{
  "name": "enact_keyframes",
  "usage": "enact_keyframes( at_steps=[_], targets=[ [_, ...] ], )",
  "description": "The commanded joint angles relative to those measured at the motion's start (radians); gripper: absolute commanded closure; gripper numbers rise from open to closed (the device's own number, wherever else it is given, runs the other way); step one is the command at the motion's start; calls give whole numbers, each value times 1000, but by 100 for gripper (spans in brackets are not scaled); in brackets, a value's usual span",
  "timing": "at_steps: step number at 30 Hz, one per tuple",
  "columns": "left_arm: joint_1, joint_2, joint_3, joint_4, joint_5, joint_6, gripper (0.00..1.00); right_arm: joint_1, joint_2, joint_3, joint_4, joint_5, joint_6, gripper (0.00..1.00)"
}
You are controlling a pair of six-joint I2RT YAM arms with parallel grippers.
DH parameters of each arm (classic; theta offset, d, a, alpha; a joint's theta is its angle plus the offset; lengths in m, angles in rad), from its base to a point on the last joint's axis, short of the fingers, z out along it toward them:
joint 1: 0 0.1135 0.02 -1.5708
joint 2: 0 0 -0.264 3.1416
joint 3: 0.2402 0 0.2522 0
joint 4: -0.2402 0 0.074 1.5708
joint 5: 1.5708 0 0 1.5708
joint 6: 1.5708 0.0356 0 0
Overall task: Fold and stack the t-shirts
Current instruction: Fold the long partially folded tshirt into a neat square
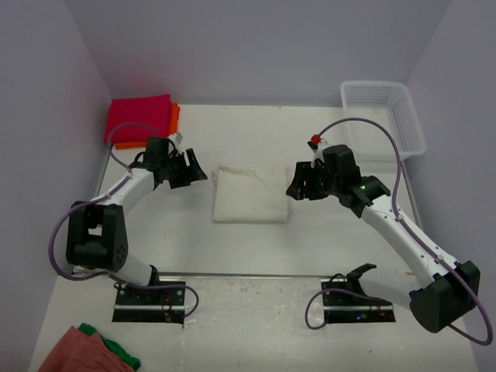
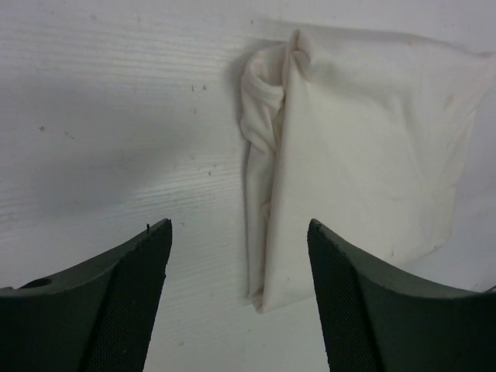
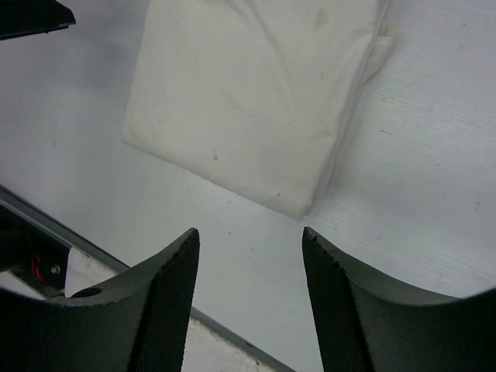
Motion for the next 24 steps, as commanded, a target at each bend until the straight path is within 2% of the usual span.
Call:
enact_keyframes(
  at_steps=[1, 4, 10, 14, 16, 24],
  targets=[
    [31, -9, -22, 118, 165, -13, 28, 1, -53, -30, 35, -47, -35, 43],
    [34, 32, -56, 184, 257, -47, 26, 1, -98, -45, 39, -64, -47, 44],
    [33, 105, -146, 361, 354, -127, 26, 1, -150, -64, 81, -136, -35, 43],
    [34, 115, -165, 347, 270, -107, 27, 1, -153, -73, 82, -146, -30, 43],
    [34, 113, -160, 290, 209, -93, 27, 0, -151, -76, 81, -143, -30, 43],
    [33, 141, -168, 279, 182, -82, 26, 1, -134, -82, 104, -145, -15, 44]
  ],
)
